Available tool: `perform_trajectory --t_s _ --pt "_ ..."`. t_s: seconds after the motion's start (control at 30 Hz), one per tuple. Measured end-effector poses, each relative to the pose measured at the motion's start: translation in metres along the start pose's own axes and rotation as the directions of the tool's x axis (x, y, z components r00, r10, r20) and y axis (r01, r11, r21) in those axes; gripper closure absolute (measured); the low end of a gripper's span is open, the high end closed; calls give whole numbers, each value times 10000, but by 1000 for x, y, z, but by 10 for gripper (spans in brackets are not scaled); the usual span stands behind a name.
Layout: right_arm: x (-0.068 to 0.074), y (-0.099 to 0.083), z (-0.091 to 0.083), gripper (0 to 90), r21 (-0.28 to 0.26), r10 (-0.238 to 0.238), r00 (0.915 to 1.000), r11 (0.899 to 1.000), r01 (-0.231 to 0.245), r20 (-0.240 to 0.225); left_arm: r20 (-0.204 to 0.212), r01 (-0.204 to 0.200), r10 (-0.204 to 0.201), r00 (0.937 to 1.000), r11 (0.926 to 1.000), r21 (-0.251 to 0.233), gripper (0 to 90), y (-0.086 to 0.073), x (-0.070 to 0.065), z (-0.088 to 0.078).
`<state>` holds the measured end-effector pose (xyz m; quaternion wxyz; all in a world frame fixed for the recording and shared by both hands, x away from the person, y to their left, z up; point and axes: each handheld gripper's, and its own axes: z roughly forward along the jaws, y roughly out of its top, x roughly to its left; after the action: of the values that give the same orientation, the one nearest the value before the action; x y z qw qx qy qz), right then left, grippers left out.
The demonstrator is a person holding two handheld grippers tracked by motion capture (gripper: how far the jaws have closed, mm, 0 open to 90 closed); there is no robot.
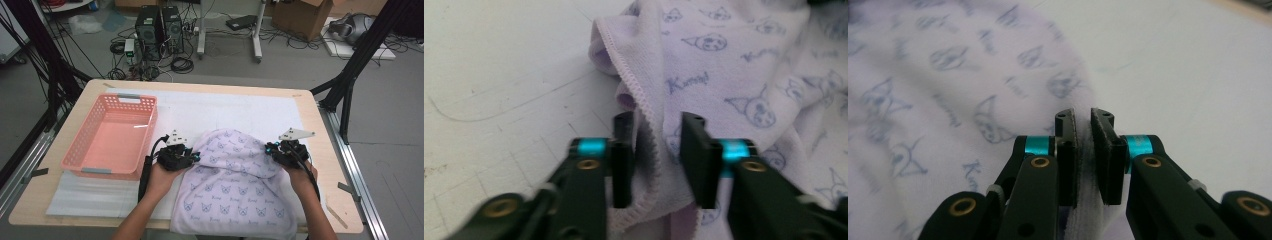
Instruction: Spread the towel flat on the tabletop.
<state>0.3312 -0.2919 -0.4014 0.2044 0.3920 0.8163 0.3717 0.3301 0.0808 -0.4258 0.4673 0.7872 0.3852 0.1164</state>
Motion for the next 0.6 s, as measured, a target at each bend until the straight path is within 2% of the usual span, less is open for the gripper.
perform_trajectory --t_s 0.07,0.1,0.13,0.2,0.23,0.3,0.4,0.47,0.53,0.6 --pt "2 -9 2 814 83 6 9976 10000 0 -692 -39 -46 44 10000 9991 -418 544 3 1 -3" --pt "5 -14 3 814 208 -53 9937 9998 77 -1119 -59 -13 10 10000 9986 -533 489 5 2 -3" --pt "9 -18 5 812 365 -183 9876 9990 243 -1560 -46 -11 8 10000 9981 -612 453 8 3 -4" --pt "16 -25 5 791 492 -384 9701 9975 516 -2396 2 141 -141 9999 9965 -829 433 15 4 -3" --pt "18 -26 3 755 401 -451 9628 9975 578 -2663 6 173 -174 9998 9957 -912 428 18 5 -2" --pt "17 -25 -2 666 176 -328 9527 9990 400 -3020 -90 215 -224 9997 9960 -866 427 24 6 4" --pt "7 -17 -11 607 -416 42 9658 9990 -155 -2591 -33 542 -546 9985 9950 -838 427 29 8 17" --pt "-3 -11 -14 614 -790 529 9804 9945 -689 -1896 -103 624 -632 9979 9960 -640 428 31 9 27" --pt "-12 -5 -13 651 -746 841 9916 9930 -916 -980 -145 772 -782 9968 9951 -614 430 33 11 35" --pt "-21 1 -6 670 -538 1088 9930 9923 -1112 -449 -215 882 -894 9958 9948 -511 445 35 14 42"
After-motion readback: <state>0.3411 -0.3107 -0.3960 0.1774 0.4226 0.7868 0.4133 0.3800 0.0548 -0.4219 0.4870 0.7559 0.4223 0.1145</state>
